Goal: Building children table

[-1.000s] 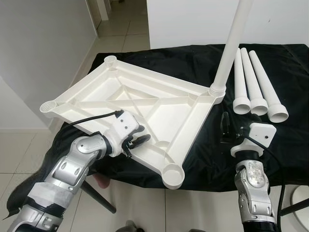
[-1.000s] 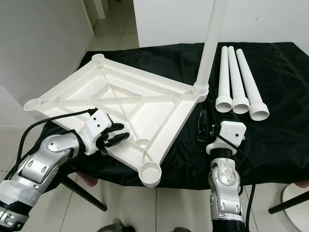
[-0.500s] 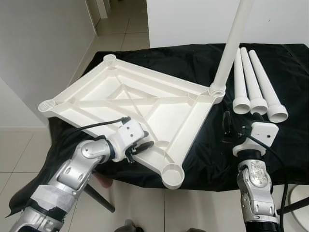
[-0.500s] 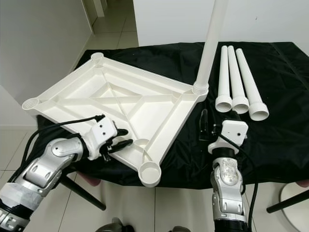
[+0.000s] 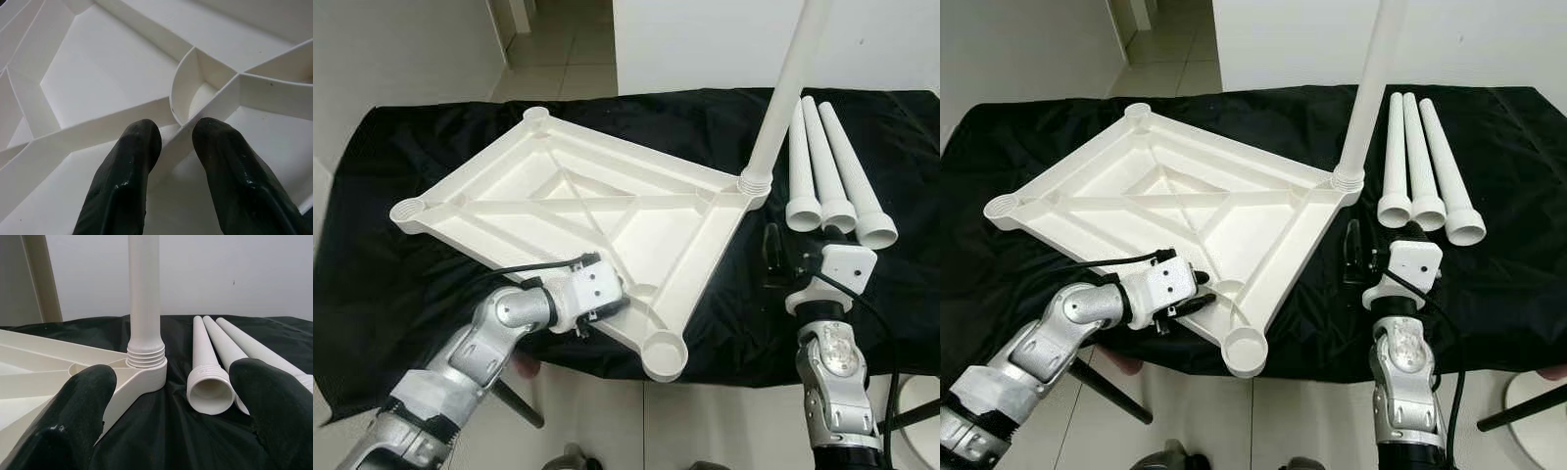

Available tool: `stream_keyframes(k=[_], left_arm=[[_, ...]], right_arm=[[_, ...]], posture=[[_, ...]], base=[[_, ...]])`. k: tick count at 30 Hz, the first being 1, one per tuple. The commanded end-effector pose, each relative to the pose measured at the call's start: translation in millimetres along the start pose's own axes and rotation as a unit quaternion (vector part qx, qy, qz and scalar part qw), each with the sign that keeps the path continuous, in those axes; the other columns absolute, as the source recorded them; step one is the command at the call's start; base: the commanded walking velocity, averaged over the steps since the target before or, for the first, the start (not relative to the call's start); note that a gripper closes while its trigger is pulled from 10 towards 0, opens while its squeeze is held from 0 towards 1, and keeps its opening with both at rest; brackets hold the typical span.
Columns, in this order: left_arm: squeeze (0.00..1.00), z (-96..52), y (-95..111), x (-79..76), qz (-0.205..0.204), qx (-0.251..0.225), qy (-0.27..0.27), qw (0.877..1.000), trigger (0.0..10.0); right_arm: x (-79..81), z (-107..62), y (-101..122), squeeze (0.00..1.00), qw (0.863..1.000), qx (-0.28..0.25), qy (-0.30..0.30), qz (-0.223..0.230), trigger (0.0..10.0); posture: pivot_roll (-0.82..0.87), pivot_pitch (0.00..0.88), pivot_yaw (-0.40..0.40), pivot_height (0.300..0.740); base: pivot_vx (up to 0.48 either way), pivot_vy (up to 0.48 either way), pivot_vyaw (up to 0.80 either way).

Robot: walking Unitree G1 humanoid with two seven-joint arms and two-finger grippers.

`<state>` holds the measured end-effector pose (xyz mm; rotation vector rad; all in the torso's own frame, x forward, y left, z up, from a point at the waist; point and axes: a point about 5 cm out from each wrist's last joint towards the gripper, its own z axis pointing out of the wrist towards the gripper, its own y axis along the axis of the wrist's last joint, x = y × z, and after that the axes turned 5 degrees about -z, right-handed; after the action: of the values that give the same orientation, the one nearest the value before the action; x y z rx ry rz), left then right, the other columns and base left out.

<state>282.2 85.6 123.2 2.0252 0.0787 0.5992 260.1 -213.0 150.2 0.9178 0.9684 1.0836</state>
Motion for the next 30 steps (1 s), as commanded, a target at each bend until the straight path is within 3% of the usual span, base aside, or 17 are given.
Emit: stream_keyframes(k=[1, 3, 5, 7, 9, 12, 13, 18, 23, 25, 26, 28, 29, 30], left_arm=[[0.0, 3.3, -13.1, 10.8, 0.001, 0.036, 0.115, 0.993, 10.0], [0.0, 3.3, -13.1, 10.8, 0.001, 0.036, 0.115, 0.993, 10.0], [0.0, 8.9, -12.1, 28.8, 0.021, 0.058, 0.21, 0.976, 10.0], [0.0, 8.9, -12.1, 28.8, 0.021, 0.058, 0.21, 0.976, 10.0], [0.0, 9.0, -10.9, 46.4, 0.002, 0.069, 0.283, 0.957, 10.0], [0.0, 8.0, -10.5, 55.0, -0.021, 0.069, 0.311, 0.948, 10.0], [0.0, 4.5, -10.3, 69.5, -0.051, 0.074, 0.363, 0.927, 10.0], [0.0, 2.7, -6.8, 73.9, -0.051, 0.062, 0.369, 0.926, 10.0], [0.0, 2.3, 2.0, 72.1, -0.082, 0.024, 0.346, 0.934, 10.0], [0.0, 6.2, 26.5, 59.6, -0.128, -0.073, 0.264, 0.953, 10.0], [0.0, 6.2, 26.5, 59.6, -0.128, -0.073, 0.264, 0.953, 10.0], [0.0, 5.1, 53.9, 42.6, -0.166, -0.173, 0.163, 0.957, 10.0], [0.0, 5.1, 53.9, 42.6, -0.166, -0.173, 0.163, 0.957, 10.0], [0.0, 4.0, 62.9, 34.5, -0.192, -0.205, 0.108, 0.953, 10.0]], right_arm=[[0.8, -0.6, 0.5, 0.0, 1.0, 0.002, 0.002, 0.007, 10.0], [0.8, -0.6, 0.5, 0.0, 1.0, 0.002, 0.002, 0.007, 10.0], [1.9, -1.6, 0.6, 0.0, 1.0, 0.004, 0.003, 0.009, 10.0], [1.9, -1.6, 0.6, 0.0, 1.0, 0.004, 0.003, 0.009, 10.0], [2.9, -2.5, 0.3, 0.0, 1.0, 0.006, 0.005, 0.01, 10.0], [3.1, -2.7, 0.2, 0.0, 1.0, 0.007, 0.005, 0.01, 10.0], [3.8, -3.7, 0.3, 0.0, 1.0, 0.008, 0.005, 0.011, 10.0], [3.9, -4.6, 0.0, 0.0, 1.0, 0.009, 0.005, 0.012, 10.0], [1.3, -3.4, -0.7, 0.0, 1.0, 0.011, -0.001, 0.011, 10.0], [-5.1, 3.1, -0.9, 0.0, 1.0, 0.01, -0.02, 0.013, 10.0], [-5.1, 3.1, -0.9, 0.0, 1.0, 0.01, -0.02, 0.013, 10.0], [-12.6, 13.3, -0.1, 0.0, 0.999, 0.008, -0.041, 0.012, 10.0], [-12.6, 13.3, -0.1, 0.0, 0.999, 0.008, -0.041, 0.012, 10.0], [-15.7, 18.3, 0.5, 0.0, 0.999, 0.008, -0.052, 0.01, 10.0]], posture=[[-0.06, 0.038, 0.072, 0.74], [-0.06, 0.038, 0.072, 0.74], [-0.06, 0.041, 0.069, 0.74], [-0.06, 0.041, 0.069, 0.74], [-0.07, 0.041, 0.069, 0.74], [-0.07, 0.041, 0.069, 0.74], [-0.07, 0.043, 0.071, 0.74], [-0.07, 0.043, 0.072, 0.74], [-0.07, 0.044, 0.071, 0.74], [-0.06, 0.043, 0.067, 0.74], [-0.06, 0.043, 0.067, 0.74], [-0.06, 0.043, 0.061, 0.74], [-0.06, 0.043, 0.061, 0.74], [-0.06, 0.043, 0.061, 0.74]], base=[[0.0, 0.0, 0.0], [0.0, 0.0, 0.0], [0.0, 0.0, 0.0], [0.0, 0.0, 0.0], [0.0, 0.0, 0.0], [0.0, 0.0, 0.0], [0.0, 0.0, 0.0], [0.0, 0.0, 0.0], [0.0, 0.0, 0.0], [0.0, 0.0, 0.0], [0.0, 0.0, 0.0], [0.0, 0.0, 0.0], [0.0, 0.0, 0.0], [0.0, 0.0, 0.0]])
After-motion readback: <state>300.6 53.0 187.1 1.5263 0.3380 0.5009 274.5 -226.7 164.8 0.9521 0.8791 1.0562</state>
